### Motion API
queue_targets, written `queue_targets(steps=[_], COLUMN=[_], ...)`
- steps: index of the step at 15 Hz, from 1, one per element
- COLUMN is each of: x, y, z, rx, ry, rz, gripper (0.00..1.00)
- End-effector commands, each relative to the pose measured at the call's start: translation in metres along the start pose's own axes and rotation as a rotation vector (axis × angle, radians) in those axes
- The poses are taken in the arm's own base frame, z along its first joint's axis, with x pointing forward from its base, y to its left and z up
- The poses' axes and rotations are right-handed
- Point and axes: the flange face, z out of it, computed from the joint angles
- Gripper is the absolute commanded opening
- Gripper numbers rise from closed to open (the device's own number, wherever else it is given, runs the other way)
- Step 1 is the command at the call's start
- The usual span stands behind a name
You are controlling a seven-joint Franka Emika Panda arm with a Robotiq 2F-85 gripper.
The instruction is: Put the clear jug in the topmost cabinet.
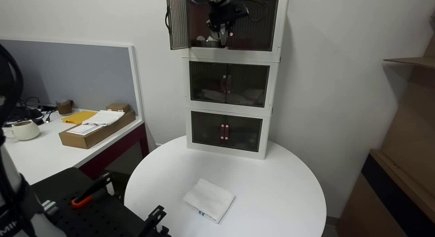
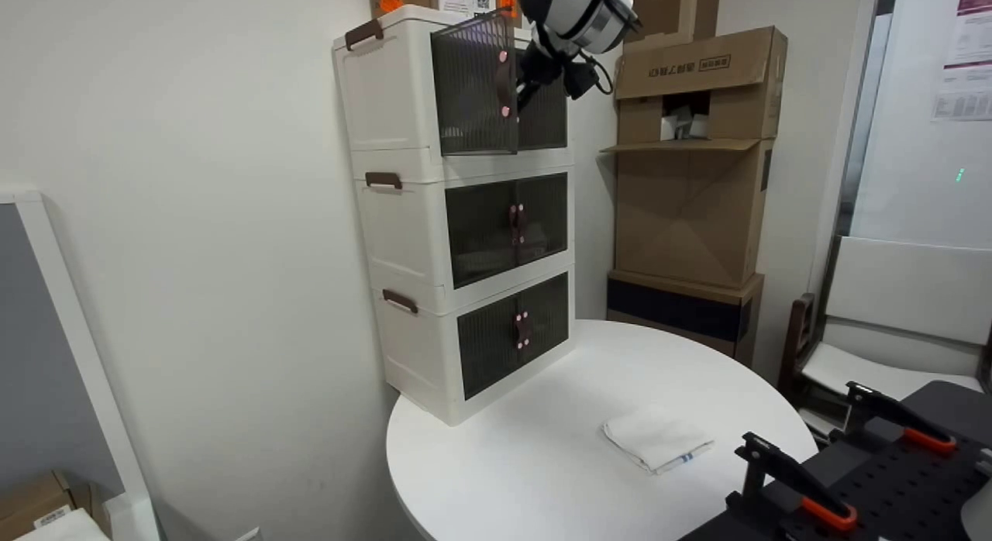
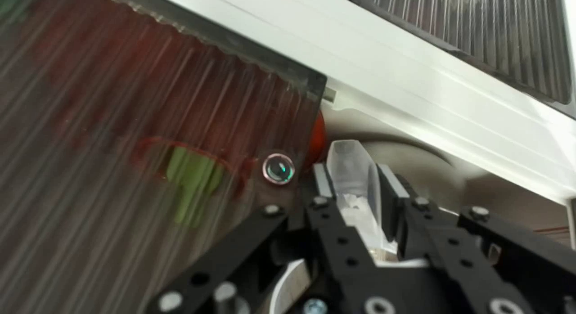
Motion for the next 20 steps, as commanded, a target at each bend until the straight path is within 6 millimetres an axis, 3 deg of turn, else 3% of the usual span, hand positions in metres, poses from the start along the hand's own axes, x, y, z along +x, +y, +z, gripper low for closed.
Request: queue_targets(steps=[1, 10, 20], x=[0.013, 0.022, 0.024], y=[0.003, -0.009, -0.049], z=[0.012, 0.022, 0.040], rx=[-0.041, -0.079, -0.034], ry=[0.049, 0.079, 0.039], rz=[0.059, 0.116, 0.128], gripper=[0.07, 0.07, 0.07])
